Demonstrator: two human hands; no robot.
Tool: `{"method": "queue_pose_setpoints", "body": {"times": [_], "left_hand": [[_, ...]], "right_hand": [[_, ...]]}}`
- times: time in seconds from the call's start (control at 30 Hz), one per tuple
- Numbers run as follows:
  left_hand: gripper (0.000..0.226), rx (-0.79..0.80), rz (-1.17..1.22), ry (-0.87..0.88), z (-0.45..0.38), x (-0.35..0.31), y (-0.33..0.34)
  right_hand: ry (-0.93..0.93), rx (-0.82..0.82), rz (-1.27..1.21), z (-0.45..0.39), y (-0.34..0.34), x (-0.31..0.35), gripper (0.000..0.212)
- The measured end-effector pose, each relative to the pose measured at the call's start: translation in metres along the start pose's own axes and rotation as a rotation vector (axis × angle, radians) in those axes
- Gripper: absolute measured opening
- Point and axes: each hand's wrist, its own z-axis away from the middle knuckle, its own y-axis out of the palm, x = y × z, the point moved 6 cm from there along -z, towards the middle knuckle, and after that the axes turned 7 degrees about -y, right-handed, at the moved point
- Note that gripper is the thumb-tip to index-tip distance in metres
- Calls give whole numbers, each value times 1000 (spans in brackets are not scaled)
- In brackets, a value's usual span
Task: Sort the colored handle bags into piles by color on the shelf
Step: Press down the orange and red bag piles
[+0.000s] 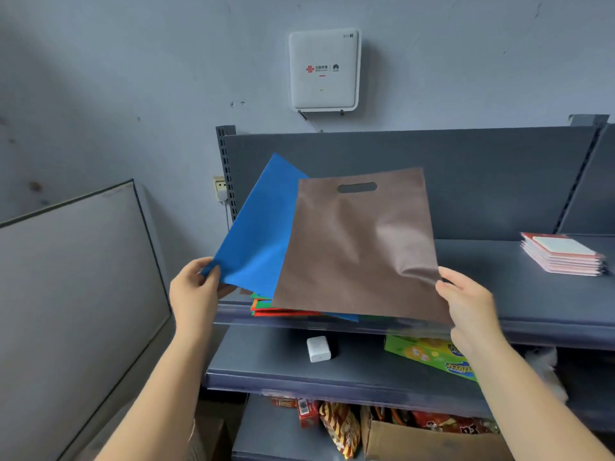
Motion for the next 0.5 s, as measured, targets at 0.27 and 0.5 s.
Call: {"method": "queue_pose_setpoints", "body": {"times": [0.27,0.5], "left_hand": [[16,-321,290,3,99,-23,-103],[11,-599,382,49,215,-37,-194]], "right_hand": [[135,268,-288,59,38,15,32],[241,546,-351,147,82,13,33]]}}
